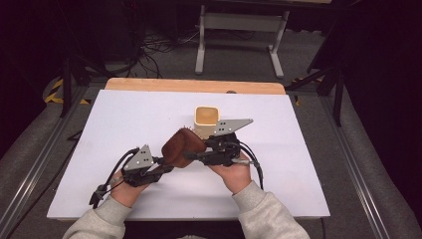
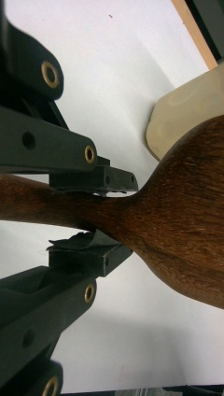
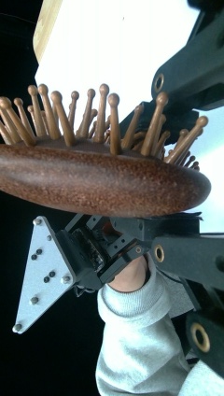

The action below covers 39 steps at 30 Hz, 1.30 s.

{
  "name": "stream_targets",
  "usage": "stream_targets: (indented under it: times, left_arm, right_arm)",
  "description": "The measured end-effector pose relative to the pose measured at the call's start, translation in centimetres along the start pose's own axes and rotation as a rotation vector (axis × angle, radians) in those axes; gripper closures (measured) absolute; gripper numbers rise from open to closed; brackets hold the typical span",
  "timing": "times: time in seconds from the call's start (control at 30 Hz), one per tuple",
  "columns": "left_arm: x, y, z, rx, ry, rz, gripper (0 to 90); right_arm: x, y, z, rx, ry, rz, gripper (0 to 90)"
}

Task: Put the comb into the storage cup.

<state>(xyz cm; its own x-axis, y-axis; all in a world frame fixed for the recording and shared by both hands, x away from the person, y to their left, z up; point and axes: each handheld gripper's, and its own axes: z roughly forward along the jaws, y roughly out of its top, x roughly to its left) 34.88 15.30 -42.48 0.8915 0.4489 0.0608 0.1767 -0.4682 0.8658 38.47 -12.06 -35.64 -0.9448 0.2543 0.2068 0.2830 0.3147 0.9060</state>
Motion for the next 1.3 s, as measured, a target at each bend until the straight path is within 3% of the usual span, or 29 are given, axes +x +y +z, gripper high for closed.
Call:
stream_targets:
  times: [0.1,0.17,0.4,0.5,0.63,0.83,1.3]
  left_arm:
    - [0.1,0.0,-0.1,-0.017,-0.001,-0.007,69.3]
    - [0.2,0.0,-0.3,-0.026,-0.006,-0.019,62.8]
    - [1.2,-0.1,-1.0,-0.102,-0.025,-0.071,24.5]
    - [1.7,-0.2,-1.3,-0.139,-0.030,-0.094,13.6]
    - [2.2,-0.4,-1.7,-0.159,-0.033,-0.108,7.8]
    - [2.6,-0.9,-2.4,-0.188,0.010,-0.110,2.8]
    - [3.7,-1.7,-3.3,-0.190,0.059,-0.124,2.2]
  right_arm:
    - [0.2,0.3,-0.1,0.000,-0.001,-0.006,61.0]
    - [0.3,0.6,-0.2,0.000,-0.005,-0.017,61.0]
    - [0.4,2.2,-1.6,-0.016,-0.034,-0.048,61.0]
    - [0.4,2.7,-2.0,-0.024,-0.040,-0.055,60.9]
    - [0.4,3.6,-2.9,-0.030,-0.059,-0.069,60.9]
    - [0.3,4.8,-4.3,-0.045,-0.089,-0.082,60.9]
    - [-0.3,6.8,-7.0,-0.070,-0.190,-0.094,60.8]
